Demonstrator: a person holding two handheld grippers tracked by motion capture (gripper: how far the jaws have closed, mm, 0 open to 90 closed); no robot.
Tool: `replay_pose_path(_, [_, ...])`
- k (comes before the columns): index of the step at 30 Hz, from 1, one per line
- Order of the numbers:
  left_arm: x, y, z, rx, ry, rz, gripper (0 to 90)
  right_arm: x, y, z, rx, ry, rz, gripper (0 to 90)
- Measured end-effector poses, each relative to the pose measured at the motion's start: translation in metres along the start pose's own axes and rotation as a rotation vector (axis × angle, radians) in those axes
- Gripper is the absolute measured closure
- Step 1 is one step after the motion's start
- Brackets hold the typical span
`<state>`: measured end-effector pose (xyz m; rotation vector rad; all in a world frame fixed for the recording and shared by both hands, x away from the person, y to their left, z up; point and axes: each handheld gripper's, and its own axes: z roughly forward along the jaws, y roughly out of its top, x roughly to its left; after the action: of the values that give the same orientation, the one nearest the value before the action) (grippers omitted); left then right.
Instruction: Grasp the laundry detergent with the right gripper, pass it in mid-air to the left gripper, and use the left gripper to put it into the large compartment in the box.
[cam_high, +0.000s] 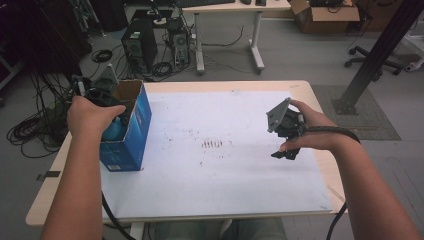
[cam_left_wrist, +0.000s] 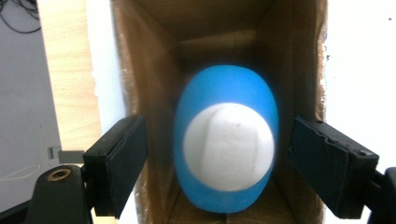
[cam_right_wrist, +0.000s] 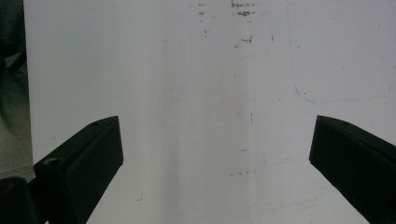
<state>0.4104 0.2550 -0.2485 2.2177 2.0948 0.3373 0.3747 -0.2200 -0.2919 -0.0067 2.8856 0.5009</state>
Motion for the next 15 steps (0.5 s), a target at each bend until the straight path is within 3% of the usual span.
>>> replay_pose_path(6, [0.0, -0.001, -0.005, -0.011, -0.002, -0.008, 17.2, 0.001, 0.0, -0.002, -0.001, -0.003, -0.003, 2.9])
replay_pose_path(15, [-0.004, 0.001, -0.02, -0.033, -0.003, 0.026, 14.1, 0.002, 0.001, -0.005, 0.002, -0.006, -0.007, 2.9])
